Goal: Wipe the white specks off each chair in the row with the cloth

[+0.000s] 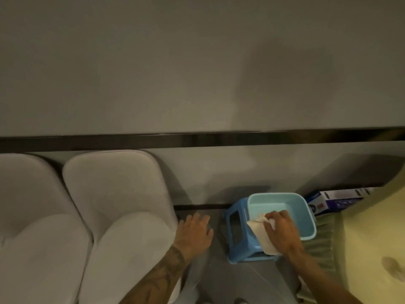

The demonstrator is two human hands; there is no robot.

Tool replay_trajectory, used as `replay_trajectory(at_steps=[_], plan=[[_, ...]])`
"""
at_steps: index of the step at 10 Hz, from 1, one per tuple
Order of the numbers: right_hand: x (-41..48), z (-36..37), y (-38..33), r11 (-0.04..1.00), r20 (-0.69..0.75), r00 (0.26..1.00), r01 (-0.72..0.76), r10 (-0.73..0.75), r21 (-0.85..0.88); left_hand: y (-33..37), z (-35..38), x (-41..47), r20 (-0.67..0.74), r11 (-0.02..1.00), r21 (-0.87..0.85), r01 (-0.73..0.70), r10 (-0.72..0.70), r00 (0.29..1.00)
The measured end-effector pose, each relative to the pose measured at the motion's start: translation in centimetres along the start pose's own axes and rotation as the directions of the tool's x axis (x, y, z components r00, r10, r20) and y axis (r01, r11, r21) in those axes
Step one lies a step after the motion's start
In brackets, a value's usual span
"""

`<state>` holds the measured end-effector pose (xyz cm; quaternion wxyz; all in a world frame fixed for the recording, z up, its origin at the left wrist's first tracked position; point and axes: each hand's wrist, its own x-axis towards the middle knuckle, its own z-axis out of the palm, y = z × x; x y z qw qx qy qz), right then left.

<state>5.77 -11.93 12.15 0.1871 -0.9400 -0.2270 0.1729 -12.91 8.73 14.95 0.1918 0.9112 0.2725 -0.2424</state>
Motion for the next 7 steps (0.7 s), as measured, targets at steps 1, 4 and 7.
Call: replay_trajectory(at_steps=[1, 4, 7], plan=[[5.6, 2.6, 3.6, 0.999, -0.018, 0.999, -0.039, 0.039, 0.014, 0.6, 2.2, 3.8, -0.003, 0.999, 0.0, 0.05, -0.05, 0.999], [18.8, 16.0, 15.2, 0.999, 0.024, 0.999, -0.045, 0.045, -0.002, 0.9, 12.8, 15.3, 0.018, 0.992, 0.03, 0.12, -0.12, 0.993], [19.9, 21.6, 18.6, 0.997, 0.169, 0.983, -0.081, 0.078, 0.012, 1.2, 18.1, 19.1, 0.008, 0.994, 0.044, 0.101, -0.101, 0.995]])
